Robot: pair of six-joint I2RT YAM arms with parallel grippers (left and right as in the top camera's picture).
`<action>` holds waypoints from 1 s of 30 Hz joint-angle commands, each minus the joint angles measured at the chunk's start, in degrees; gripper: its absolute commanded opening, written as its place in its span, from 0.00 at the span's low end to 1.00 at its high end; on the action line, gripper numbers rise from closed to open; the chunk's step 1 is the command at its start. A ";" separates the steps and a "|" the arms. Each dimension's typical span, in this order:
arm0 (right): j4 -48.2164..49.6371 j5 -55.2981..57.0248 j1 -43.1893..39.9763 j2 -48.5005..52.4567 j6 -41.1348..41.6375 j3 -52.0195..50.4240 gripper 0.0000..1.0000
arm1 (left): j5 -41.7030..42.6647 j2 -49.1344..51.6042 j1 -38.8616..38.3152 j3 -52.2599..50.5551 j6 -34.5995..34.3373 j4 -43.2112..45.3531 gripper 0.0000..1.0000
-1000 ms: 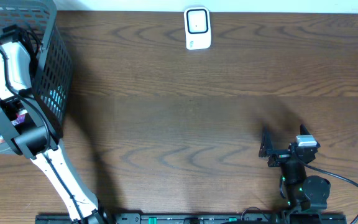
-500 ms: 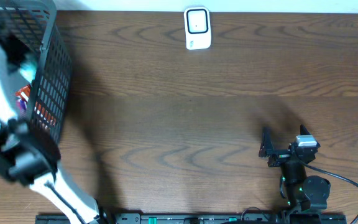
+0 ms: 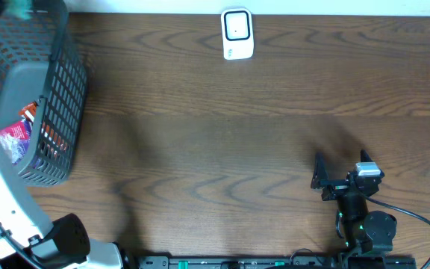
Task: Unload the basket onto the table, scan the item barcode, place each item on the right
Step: 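Carry the green packet to the scanner and release it in front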
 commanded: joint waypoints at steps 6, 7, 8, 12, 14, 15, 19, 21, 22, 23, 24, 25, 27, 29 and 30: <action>-0.17 -0.13 -0.46 -0.20 -0.85 -0.13 0.99 | 11.08 2.56 -14.34 -0.17 3.43 -1.55 0.07; -0.17 -0.13 -0.46 -0.20 -0.85 -0.13 0.99 | 11.04 3.04 -15.98 -0.17 4.48 -2.32 0.07; -0.17 -0.13 -0.46 -0.20 -0.85 -0.13 0.99 | 10.40 3.76 -18.05 -0.17 5.40 -3.41 0.07; -0.17 -0.13 -0.46 -0.20 -0.85 -0.13 0.99 | 5.77 7.41 -25.83 -0.17 5.99 -8.44 0.07; -0.17 -0.13 -0.46 -0.20 -0.85 -0.13 0.99 | 3.98 9.66 -29.44 -0.17 5.99 -11.02 0.08; -0.17 -0.13 -0.46 -0.20 -0.85 -0.13 0.99 | 3.19 11.04 -31.26 -0.17 5.99 -12.35 0.07; -0.17 -0.13 -0.46 -0.20 -0.85 -0.13 0.99 | 2.27 16.55 -37.48 -0.17 5.99 -15.63 0.07; -0.17 -0.13 -0.46 -0.20 -0.85 -0.13 0.99 | 2.29 19.93 -40.61 -0.17 5.99 -16.48 0.07; -0.17 -0.13 -0.46 -0.20 -0.85 -0.13 0.99 | 2.27 21.35 -41.90 -0.17 5.97 -16.57 0.07; -0.17 -0.13 -0.46 -0.20 -0.85 -0.13 0.99 | 2.27 23.15 -43.41 -0.17 5.99 -16.57 0.07; -0.17 -0.13 -0.46 -0.20 -0.85 -0.13 0.99 | 2.27 24.92 -44.87 -0.17 5.97 -16.50 0.08; -0.17 -0.13 -0.46 -0.20 -0.85 -0.13 0.99 | 2.27 26.29 -46.01 -0.17 5.97 -16.41 0.07; -0.17 -0.13 -0.46 -0.20 -0.85 -0.13 0.99 | 2.27 29.44 -48.50 -0.17 5.97 -15.65 0.08; -0.17 -0.13 -0.46 -0.20 -0.85 -0.13 0.99 | 2.29 32.52 -50.82 -0.17 5.97 -14.29 0.07; -0.17 -0.13 -0.46 -0.20 -0.85 -0.13 0.99 | 2.27 33.79 -51.89 -0.17 5.97 -13.40 0.07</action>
